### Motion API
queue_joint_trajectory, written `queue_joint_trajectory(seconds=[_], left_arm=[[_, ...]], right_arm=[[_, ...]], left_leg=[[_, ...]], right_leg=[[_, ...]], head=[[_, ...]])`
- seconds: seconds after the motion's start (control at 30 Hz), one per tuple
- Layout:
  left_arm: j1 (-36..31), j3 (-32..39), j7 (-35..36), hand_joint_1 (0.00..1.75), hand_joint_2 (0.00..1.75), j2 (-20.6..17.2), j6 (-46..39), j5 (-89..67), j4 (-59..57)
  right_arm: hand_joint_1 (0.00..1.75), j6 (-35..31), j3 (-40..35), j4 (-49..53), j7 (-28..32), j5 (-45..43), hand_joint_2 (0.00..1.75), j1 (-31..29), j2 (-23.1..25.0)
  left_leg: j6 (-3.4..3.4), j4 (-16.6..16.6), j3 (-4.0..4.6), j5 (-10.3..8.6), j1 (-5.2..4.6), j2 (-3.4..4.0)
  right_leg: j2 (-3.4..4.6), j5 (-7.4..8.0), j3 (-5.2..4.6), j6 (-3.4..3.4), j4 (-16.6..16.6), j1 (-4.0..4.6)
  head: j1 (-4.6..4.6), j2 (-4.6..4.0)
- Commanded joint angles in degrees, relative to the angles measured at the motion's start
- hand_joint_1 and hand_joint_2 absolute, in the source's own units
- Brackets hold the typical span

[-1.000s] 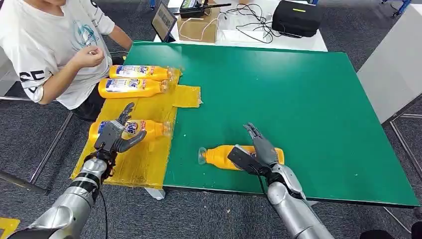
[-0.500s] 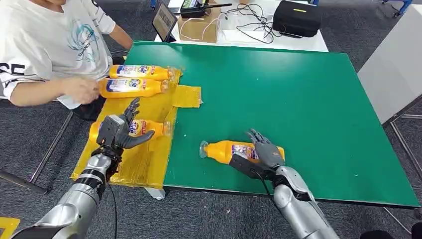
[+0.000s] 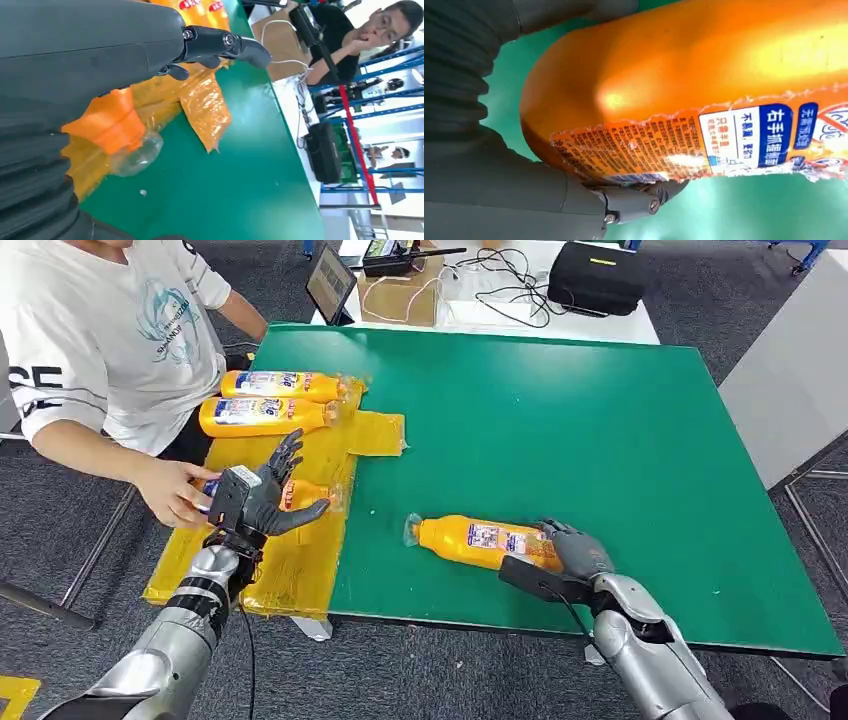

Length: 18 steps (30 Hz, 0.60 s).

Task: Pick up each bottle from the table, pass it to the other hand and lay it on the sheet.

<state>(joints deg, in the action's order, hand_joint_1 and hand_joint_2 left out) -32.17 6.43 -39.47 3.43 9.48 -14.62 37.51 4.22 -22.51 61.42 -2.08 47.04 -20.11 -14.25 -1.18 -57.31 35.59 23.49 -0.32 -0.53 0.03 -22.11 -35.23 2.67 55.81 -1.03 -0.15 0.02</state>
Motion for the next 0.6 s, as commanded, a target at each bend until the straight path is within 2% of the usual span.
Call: queue_joint_trajectory(seconds=[0.03, 0.43, 0.6], left_arm=[[-2.10, -0.31, 1.10, 0.00, 1.75, 1.46, 1.63, 2.06, -2.54], [-2.24, -1.73, 2.03, 0.00, 1.75, 2.55, 0.59, 3.11, -2.65], [-2.84, -1.94, 4.10, 0.00, 1.75, 3.69, -2.59, 5.89, -3.59]], right_arm=[[1.75, 2.80, -3.26, -5.51, 1.68, -3.22, 1.75, -2.28, -1.85], [1.75, 1.36, -0.51, -4.73, 6.44, -11.21, 1.75, -0.33, 0.72], [1.75, -14.38, 9.48, -3.39, 12.68, -17.69, 1.75, 2.85, 13.05]], left_leg=[[0.06, 0.00, -0.13, 0.05, 0.07, -0.03], [0.11, 0.02, -0.24, 0.11, 0.11, -0.04], [0.11, 0.05, -0.21, 0.08, 0.12, 0.06]], right_leg=[[-0.06, -0.05, 0.16, -0.07, -0.04, 0.07], [-0.10, -0.11, 0.30, -0.13, -0.06, 0.12], [0.00, -0.06, 0.22, -0.14, -0.08, 0.14]], head=[[0.00, -0.02], [-0.02, -0.02], [0.00, 0.00]])
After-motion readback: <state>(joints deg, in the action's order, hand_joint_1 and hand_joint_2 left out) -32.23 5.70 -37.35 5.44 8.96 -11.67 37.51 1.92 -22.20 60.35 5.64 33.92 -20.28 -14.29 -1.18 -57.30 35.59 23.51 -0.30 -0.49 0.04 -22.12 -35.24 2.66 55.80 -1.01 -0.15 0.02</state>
